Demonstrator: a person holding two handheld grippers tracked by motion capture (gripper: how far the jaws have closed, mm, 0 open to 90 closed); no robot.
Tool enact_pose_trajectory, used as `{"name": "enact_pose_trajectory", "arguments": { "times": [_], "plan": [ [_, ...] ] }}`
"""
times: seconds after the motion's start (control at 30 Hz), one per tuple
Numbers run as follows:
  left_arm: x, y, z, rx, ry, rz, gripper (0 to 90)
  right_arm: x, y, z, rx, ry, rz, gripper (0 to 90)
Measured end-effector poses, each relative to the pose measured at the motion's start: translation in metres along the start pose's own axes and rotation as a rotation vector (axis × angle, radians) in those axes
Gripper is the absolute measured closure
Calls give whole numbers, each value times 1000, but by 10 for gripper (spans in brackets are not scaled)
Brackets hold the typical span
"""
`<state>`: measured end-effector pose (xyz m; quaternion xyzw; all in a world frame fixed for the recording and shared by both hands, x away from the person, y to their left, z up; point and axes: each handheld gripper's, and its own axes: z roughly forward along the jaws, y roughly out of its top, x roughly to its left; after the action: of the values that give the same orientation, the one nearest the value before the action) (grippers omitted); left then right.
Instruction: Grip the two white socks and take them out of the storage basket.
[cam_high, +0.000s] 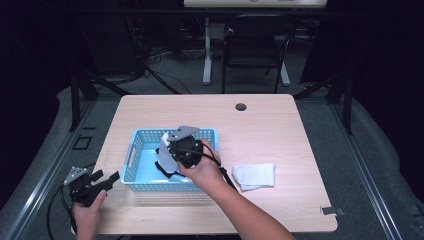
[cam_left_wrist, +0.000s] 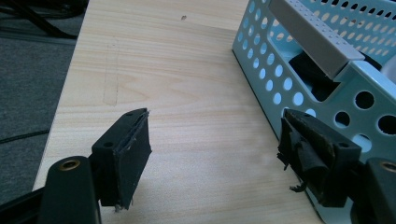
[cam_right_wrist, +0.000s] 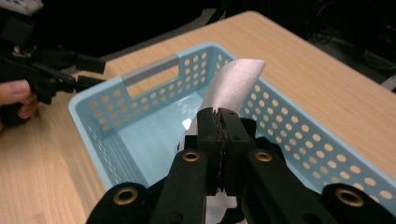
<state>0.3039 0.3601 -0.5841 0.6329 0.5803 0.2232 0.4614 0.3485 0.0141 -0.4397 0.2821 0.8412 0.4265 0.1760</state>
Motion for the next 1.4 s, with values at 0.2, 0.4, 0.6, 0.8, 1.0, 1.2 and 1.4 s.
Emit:
{"name": "enact_pose_trajectory", "arguments": {
  "times": [0.2, 0.4, 0.6, 0.8, 1.0, 1.2, 1.4],
  "plan": [
    [0, 0, 0, 1, -1, 0, 249, 0, 1, -18, -110, -2, 21, 891],
    [0, 0, 0, 2, -1, -1, 249, 0, 0, -33, -164, -9, 28, 891],
    [-1, 0, 0, 2, -1, -1, 249, -3, -4, -46, -200, 0, 57, 892],
    [-1, 0, 1, 6, -1, -2, 249, -10, -9, -60, -224, 0, 84, 893],
    [-1, 0, 0, 3, -1, -2, 249, -18, -14, -80, -253, -20, 105, 893],
    [-1, 0, 1, 3, -1, -2, 249, -28, -21, -100, -278, -51, 126, 893],
    [-1, -1, 1, 6, 0, -1, 249, -39, -34, -120, -284, -91, 148, 893]
  ]
}}
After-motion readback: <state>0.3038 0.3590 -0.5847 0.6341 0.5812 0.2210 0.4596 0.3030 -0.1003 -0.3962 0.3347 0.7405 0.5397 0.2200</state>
